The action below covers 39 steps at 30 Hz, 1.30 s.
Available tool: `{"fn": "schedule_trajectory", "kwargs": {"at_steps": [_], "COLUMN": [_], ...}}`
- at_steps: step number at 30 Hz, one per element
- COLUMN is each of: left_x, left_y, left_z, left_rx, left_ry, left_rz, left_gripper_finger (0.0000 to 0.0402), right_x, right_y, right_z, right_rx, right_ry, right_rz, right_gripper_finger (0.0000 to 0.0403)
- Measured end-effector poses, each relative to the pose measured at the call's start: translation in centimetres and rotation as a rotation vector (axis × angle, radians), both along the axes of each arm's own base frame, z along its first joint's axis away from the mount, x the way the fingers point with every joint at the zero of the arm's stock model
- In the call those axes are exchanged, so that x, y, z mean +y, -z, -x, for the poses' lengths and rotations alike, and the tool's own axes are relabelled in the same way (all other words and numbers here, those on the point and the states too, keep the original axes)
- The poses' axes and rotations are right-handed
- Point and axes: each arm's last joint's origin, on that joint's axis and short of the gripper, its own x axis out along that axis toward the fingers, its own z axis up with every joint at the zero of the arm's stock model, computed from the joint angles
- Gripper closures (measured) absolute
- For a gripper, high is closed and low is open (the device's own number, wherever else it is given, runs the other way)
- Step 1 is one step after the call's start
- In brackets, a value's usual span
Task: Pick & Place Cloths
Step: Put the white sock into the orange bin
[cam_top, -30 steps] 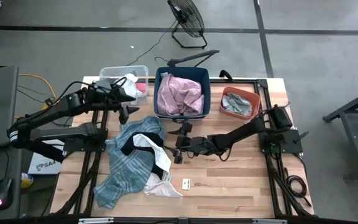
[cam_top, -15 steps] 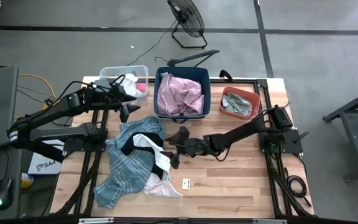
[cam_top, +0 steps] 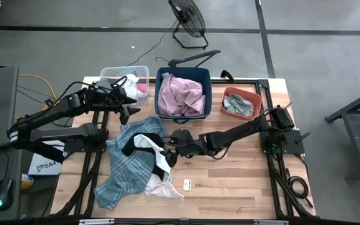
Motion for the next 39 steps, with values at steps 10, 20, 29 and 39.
{"fn": "schedule_trajectory", "kwargs": {"at_steps": [10, 20, 29, 39], "left_x": [0.0, 0.0, 0.0, 0.0], "left_y": [0.0, 0.1, 0.3, 0.3], "left_z": [0.0, 0.1, 0.1, 0.1], "left_rx": [-0.001, 0.016, 0.034, 0.027], "left_ry": [-0.005, -0.009, -0.013, -0.009], "left_rz": [-0.003, 0.0, 0.006, -0.003], "left_gripper_finger": [0.0151, 0.0151, 0.0151, 0.0151], "right_x": [-0.5, -1.1, -1.3, -2.3], "right_y": [2.5, 3.7, 3.7, 3.8], "right_z": [-2.7, -3.5, -3.6, -3.8], "right_rx": [0.039, 0.172, 0.176, 0.182], "right_ry": [-0.084, -0.052, -0.073, -0.133], "right_rz": [-0.055, 0.003, 0.016, -0.005], "right_gripper_finger": [0.0151, 0.0176, 0.02, 0.0298]}}
